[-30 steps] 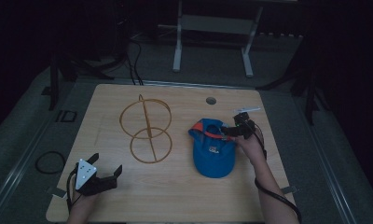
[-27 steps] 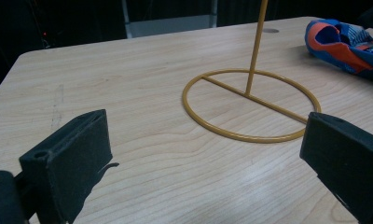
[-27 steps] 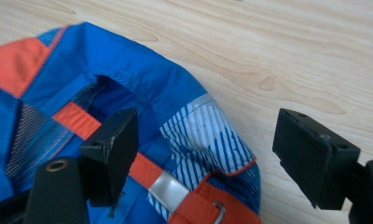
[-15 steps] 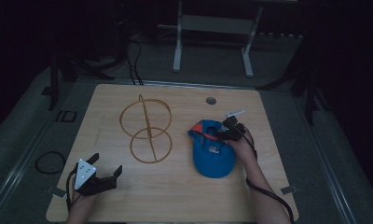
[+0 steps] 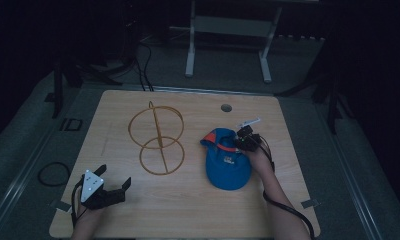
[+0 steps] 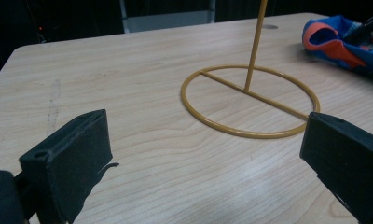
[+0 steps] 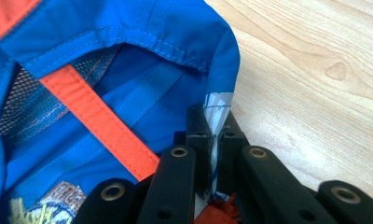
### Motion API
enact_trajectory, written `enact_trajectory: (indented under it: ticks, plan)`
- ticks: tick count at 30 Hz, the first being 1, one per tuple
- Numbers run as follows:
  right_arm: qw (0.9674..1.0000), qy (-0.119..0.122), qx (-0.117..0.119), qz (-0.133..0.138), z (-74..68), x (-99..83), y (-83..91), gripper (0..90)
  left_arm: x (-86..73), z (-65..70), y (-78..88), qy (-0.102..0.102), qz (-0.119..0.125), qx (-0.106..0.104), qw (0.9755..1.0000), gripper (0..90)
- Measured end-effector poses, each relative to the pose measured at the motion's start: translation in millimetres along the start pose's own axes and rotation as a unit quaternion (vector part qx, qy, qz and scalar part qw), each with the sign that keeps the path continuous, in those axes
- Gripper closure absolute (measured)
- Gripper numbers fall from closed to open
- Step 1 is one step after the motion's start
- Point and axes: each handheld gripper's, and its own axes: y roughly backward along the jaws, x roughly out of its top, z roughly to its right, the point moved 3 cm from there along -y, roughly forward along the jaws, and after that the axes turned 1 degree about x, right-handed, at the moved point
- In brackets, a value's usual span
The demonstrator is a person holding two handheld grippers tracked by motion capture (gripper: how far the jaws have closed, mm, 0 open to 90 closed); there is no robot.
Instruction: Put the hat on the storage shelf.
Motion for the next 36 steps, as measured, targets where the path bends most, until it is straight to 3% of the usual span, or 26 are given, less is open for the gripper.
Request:
enact_trajectory:
  ticks: [5, 14, 19, 26, 28, 31, 33, 36]
  plan:
    - [0.9997, 0.002, 0.003, 0.024, -3.2, 4.4, 17.4, 87.8, -0.9, -0.8, -1.2, 0.004, -0.006, 0.004, 1.0, 2.3]
    - [0.9975, 0.015, 0.002, 0.069, -9.7, 19.1, 59.4, 87.9, 1.1, -3.7, 0.9, 0.037, -0.003, 0.0, 0.9993, 2.3]
    - [0.9958, 0.017, 0.002, 0.09, -12.9, 27.9, 81.2, 88.0, 1.9, -2.8, 0.7, 0.026, -0.017, 0.005, 0.9995, 2.2]
    - [0.9922, 0.02, 0.004, 0.123, -17.6, 37.8, 115.4, 88.0, 5.4, 3.6, 0.8, 0.027, -0.047, -0.025, 0.9982, 2.3]
    - [0.9914, 0.02, 0.007, 0.129, -19.0, 39.4, 124.0, 88.0, 7.7, 5.9, 2.1, 0.036, -0.05, -0.041, 0.9973, 2.2]
    - [0.9896, 0.02, 0.007, 0.142, -20.1, 41.8, 137.7, 88.0, 11.0, 10.5, 2.3, 0.026, -0.063, -0.054, 0.9962, 2.2]
    - [0.9887, 0.022, 0.004, 0.148, -20.8, 43.2, 145.4, 88.0, 13.7, 12.4, 2.1, 0.033, -0.072, -0.065, 0.9947, 2.2]
    - [0.9876, 0.022, 0.01, 0.155, -21.6, 45.0, 155.2, 88.0, 23.1, 13.0, 6.1, 0.041, -0.061, -0.072, 0.9947, 3.5]
